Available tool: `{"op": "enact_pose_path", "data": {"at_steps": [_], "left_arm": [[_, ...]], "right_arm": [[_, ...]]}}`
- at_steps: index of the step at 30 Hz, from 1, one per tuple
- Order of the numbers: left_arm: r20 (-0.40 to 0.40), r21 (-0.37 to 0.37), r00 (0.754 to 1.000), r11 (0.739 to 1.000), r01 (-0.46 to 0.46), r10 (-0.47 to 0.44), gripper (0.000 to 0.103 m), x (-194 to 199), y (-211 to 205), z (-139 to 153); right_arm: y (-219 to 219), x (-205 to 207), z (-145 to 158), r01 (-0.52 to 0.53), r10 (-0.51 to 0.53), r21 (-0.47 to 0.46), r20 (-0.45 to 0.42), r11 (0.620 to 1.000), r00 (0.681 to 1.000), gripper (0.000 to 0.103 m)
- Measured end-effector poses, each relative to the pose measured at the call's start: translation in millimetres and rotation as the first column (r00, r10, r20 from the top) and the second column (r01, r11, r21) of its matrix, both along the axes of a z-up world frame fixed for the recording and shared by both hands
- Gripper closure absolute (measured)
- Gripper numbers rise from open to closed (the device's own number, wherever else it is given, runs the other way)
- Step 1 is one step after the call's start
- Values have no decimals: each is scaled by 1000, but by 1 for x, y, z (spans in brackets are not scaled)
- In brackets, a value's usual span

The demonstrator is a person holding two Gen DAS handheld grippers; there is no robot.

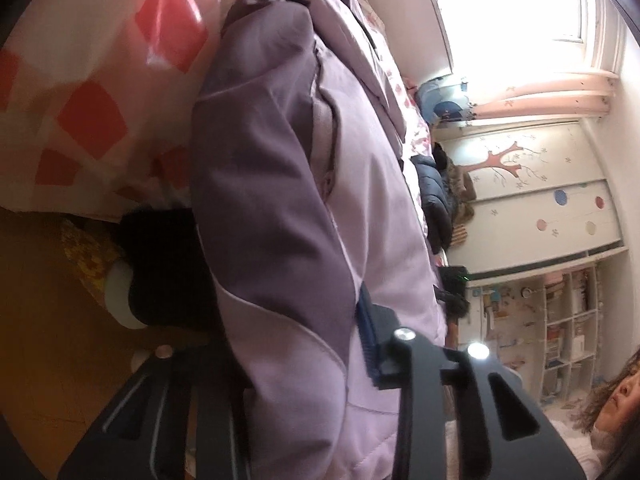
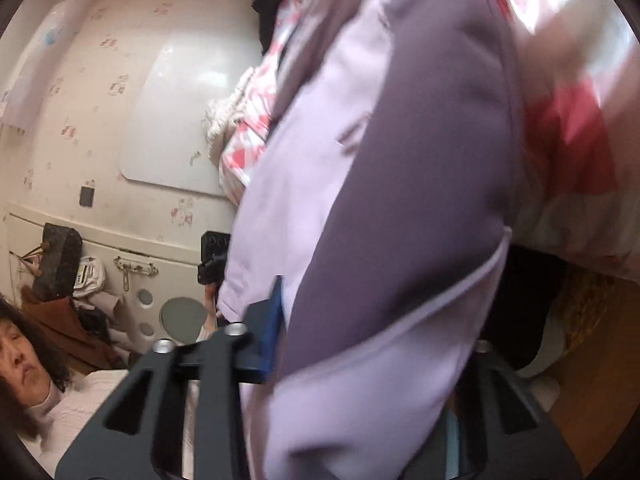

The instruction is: Fold large clothes

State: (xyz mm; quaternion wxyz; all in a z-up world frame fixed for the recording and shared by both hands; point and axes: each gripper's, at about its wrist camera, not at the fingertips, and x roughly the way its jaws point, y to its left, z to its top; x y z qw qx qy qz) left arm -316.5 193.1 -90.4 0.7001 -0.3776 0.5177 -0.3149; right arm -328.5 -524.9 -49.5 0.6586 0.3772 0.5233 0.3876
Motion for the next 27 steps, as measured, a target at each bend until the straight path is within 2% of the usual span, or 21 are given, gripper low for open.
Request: {"op": "enact_pose_path", "data": {"at_steps": [3,7,9,13,15,17,18,19,20,21,24,26,27], "left_arm": [[40,24,999,999,-29,28,83,-1,-2,24],[136,-11,989,998,-57,58,87,-11,-3,69],[188,-6,982,999,-34,34,87,-19,-10,97],[253,14,965,998,64,-65,87,-40,-20,125],[227,20,968,994,109,-111,86,-45,-19,115],[144,13,975,986,167,-167,75,-47,-17,86],[103,11,978,983,184,-184,68,-49,-15,69],[76,5,979,982,187,-187,58,-50,-14,56],[42,-14,982,983,184,-183,54,-51,-10,40],[23,-34,985,984,174,-173,49,-53,-7,30],[-1,-90,990,986,137,-138,47,-60,-2,13],[28,-101,990,985,137,-135,47,-65,-4,19],[55,-89,991,988,127,-123,50,-67,-6,26]], "right_arm": [[-5,-5,21,59,-61,46,39,997,997,80],[-18,-3,49,88,-104,168,94,982,990,80],[-26,-8,62,83,-111,203,133,976,985,80],[-37,-27,78,56,-93,204,179,977,980,80],[-45,-42,65,39,-66,172,154,984,986,78],[-41,-57,47,6,-18,139,85,990,996,73],[-39,-65,31,-4,0,120,34,993,999,69],[-40,-70,16,-18,19,125,-8,992,1000,55],[-41,-75,6,-20,23,131,-24,991,999,49],[-45,-78,-6,-14,20,144,-43,990,999,49],[-51,-89,-25,19,-9,196,-55,980,998,49],[-49,-95,-23,30,-26,217,-22,976,999,49],[-49,-98,-17,41,-44,235,5,971,999,49]]}}
